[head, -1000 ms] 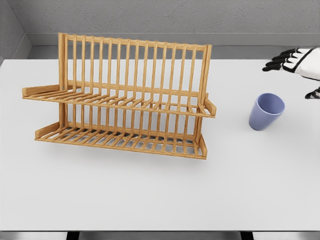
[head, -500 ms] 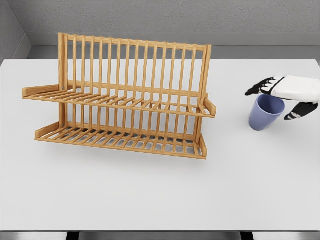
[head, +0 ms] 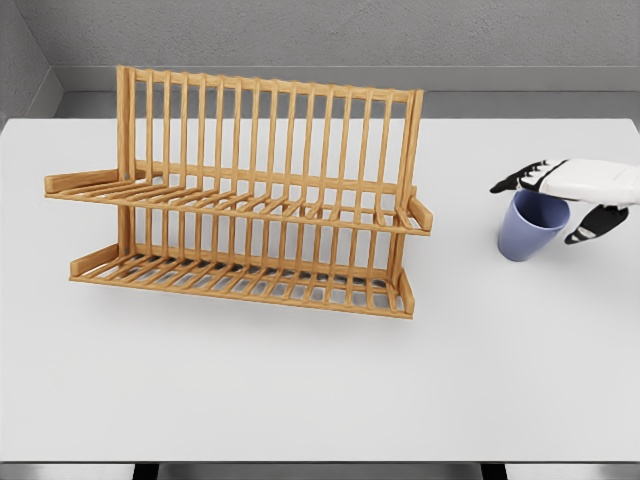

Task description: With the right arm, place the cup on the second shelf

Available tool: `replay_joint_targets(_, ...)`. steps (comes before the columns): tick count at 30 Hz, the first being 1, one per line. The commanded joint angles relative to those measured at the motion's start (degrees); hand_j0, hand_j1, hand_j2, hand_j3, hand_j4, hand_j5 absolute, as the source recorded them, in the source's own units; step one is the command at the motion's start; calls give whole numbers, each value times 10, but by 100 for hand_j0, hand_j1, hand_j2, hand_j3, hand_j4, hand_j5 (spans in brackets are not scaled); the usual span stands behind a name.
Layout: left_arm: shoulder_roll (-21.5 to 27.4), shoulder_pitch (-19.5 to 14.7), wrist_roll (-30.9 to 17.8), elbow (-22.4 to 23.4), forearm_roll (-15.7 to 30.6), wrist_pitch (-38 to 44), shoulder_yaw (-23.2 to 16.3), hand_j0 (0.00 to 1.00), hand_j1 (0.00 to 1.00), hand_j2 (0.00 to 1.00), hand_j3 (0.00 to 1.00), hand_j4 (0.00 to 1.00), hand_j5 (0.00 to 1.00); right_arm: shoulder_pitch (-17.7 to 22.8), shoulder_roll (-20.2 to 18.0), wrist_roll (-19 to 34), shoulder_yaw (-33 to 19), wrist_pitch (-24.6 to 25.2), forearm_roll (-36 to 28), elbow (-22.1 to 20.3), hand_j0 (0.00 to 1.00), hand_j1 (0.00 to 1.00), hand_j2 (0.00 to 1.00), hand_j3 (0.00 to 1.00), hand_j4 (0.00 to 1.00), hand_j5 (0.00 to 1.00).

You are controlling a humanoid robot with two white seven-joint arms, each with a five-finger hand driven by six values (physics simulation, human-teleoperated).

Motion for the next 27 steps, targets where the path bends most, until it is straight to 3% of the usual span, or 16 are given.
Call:
replay_joint_targets(1,0,0,0,0,0,0,-1,100,100,100,100,100,100,0,2,0,5,2,-3,2,100,100,100,100,100,100)
replay_joint_targets(6,0,1,0,0,0,0,0,100,100,100,100,100,100,-16,17,0,17,2,-3,32,100,100,100,100,100,100)
replay_joint_targets(12,0,0,0,0,0,0,0,100,100,100,100,100,100,-16,17,0,22,2,-3,37,100,100,100,100,100,100)
replay_joint_targets(14,0,1,0,0,0,0,0,100,100,100,100,100,100,-16,17,0,22,2,-3,37,70,70,70,70,70,70)
replay_joint_targets(15,0,0,0,0,0,0,-1,100,100,100,100,100,100,-17,17,0,22,2,-3,37,65,65,65,65,65,65)
replay_joint_targets(27,0,0,0,0,0,0,-1,100,100,100,100,100,100,-29,15,0,13,2,-5,30,65,65,65,65,65,65)
